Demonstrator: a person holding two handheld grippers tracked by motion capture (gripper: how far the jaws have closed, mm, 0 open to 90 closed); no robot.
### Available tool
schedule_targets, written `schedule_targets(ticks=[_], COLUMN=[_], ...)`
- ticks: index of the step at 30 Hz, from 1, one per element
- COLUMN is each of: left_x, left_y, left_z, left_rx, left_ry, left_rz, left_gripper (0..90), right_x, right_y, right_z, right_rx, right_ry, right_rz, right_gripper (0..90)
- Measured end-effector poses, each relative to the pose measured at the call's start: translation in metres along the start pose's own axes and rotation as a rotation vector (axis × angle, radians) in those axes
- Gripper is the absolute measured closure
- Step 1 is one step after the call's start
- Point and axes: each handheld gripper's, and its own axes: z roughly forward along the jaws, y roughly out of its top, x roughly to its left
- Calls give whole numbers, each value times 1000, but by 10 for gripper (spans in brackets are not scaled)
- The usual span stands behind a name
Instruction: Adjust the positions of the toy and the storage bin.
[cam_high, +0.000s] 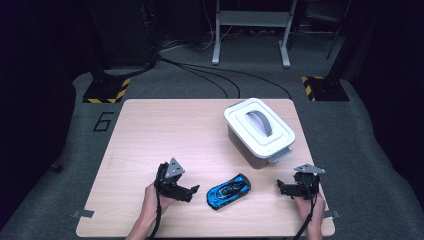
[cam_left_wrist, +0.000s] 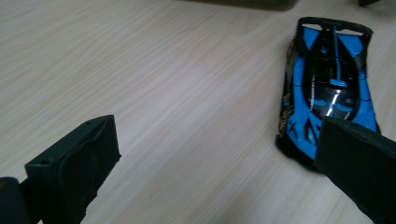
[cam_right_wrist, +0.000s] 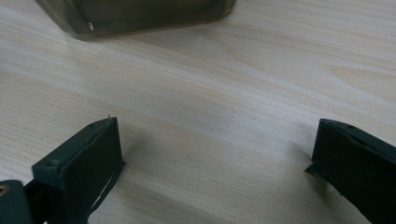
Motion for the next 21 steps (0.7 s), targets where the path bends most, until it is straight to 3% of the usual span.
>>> schedule_targets(ticks=[2,11,14,17,21], left_x=[-9,-29,-40,-46,-54], left_y=[5,6,5,5,4], left_z=[7,25,34,39,47], left_rx=[16,39,64,82,98], left_ry=[-16,-83,-107,-103,-135], left_rz=[40,59,85,116,118], left_gripper=[0,0,0,0,0], right_x=[0,0,0,0,0], right_y=[0,0,0,0,0], right_z=[0,0,0,0,0], right_rx=[0,0,0,0,0], right_ry=[0,0,0,0,0], right_rz=[0,0,0,0,0], right_gripper=[9,9,9,9,9])
